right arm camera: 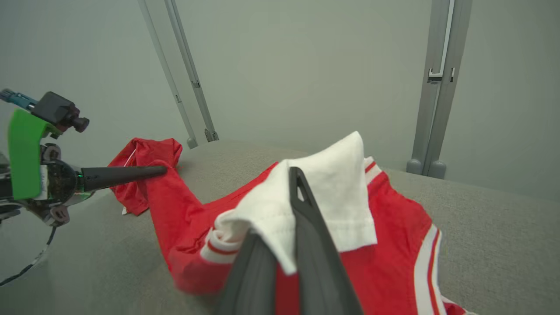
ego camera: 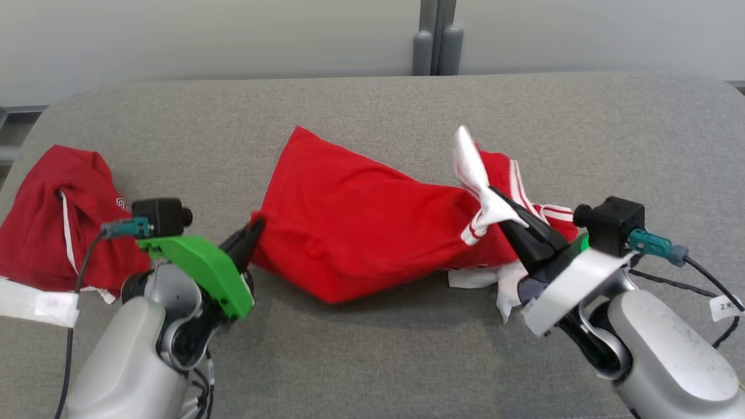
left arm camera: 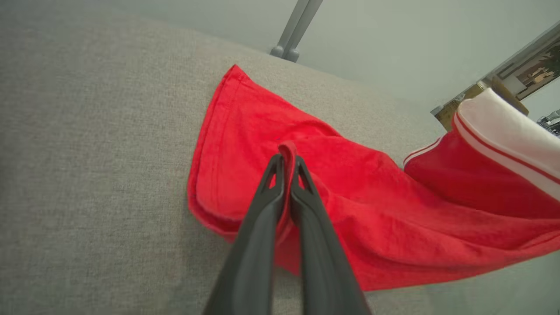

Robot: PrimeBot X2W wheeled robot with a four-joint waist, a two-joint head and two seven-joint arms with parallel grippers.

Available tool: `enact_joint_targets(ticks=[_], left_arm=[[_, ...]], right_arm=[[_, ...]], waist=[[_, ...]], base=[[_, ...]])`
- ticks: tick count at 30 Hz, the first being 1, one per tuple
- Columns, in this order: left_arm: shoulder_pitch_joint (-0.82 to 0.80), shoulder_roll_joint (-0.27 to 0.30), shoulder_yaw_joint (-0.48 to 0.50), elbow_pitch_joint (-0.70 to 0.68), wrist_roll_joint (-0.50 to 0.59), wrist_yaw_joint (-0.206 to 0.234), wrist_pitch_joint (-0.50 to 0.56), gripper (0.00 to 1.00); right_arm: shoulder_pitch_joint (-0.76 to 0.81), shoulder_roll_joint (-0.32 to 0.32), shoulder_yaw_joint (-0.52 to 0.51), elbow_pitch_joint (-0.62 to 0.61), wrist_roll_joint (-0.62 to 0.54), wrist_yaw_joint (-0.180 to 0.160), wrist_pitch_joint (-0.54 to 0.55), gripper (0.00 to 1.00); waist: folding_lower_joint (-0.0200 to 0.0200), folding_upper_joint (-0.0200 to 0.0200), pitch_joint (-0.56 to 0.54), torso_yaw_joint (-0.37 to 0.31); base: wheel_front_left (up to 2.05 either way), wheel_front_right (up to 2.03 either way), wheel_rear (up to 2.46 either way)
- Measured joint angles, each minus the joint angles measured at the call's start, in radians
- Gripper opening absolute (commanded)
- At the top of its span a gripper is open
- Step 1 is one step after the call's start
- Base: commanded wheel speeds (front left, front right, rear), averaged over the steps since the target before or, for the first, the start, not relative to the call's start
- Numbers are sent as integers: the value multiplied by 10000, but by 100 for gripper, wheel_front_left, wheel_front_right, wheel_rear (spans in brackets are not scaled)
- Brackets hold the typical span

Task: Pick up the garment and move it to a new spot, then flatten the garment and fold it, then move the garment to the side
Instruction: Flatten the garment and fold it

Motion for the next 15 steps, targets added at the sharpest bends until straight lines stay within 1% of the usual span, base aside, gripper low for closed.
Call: enact_joint_targets(ticks=[1,5,11,13,15], left_arm=[[274,180,-148,-155,-35,0,198,0],[1058,901,-679,-988,-35,0,1009,0],[2012,1893,-754,-2132,-249,0,1847,0],[2284,2128,-905,-2518,-290,0,2136,0],[2493,2309,-955,-2926,-314,0,2393,0]], right_arm=[[111,-232,165,-232,188,0,190,0],[902,-1680,621,-988,825,0,1189,0],[2252,-3183,186,-1310,1797,-2,2702,0],[2545,-3421,190,-1544,2075,-2,3007,0],[2591,-3524,261,-1944,2173,-2,3129,0]], waist=[[0,0,16,-25],[0,0,194,-131],[0,0,564,-307],[0,0,705,-371],[0,0,861,-434]], base=[[0,0,0],[0,0,0],[0,0,0],[0,0,0],[0,0,0]])
